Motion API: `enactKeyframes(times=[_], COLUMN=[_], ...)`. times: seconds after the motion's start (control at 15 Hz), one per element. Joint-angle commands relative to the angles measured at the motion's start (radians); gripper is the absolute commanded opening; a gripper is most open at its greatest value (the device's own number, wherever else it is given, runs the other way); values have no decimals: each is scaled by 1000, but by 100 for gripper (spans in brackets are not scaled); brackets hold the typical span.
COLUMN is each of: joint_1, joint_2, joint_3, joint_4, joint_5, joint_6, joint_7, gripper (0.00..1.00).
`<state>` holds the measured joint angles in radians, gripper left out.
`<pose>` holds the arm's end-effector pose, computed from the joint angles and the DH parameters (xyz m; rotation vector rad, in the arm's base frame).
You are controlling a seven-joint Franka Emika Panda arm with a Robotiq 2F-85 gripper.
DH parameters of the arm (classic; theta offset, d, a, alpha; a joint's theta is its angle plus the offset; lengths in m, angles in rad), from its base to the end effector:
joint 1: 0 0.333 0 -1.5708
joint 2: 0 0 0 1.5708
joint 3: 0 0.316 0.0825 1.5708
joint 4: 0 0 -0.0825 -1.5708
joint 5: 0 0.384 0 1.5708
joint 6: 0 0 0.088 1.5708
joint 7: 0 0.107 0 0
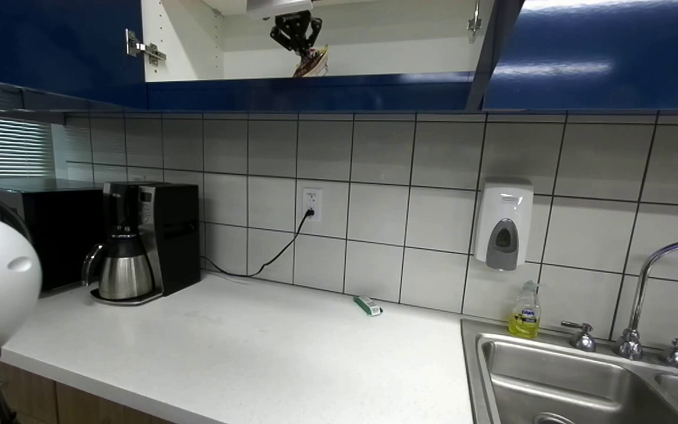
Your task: Pick up the snack from the countertop and put it in the open upper cabinet.
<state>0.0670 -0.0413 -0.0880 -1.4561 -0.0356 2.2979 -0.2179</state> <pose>0.5743 -0.0145 0.7933 2.7117 0.2808 1.2736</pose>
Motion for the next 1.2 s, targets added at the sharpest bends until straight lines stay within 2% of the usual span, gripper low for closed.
enactKeyframes(times=[0.0,0.07,0.13,0.6,0.73,1.13], joint_1=[-33,-35,-9,-13,-14,-8], joint_2=[39,43,39,10,-4,-66], joint_3=[22,22,-4,-19,-29,-57], joint_4=[72,77,71,42,29,-31], joint_5=[23,23,21,28,36,45], joint_6=[-56,-60,-58,-48,-46,-45], joint_7=[-11,-8,-6,-12,-18,-32], gripper=[26,28,33,88,100,100])
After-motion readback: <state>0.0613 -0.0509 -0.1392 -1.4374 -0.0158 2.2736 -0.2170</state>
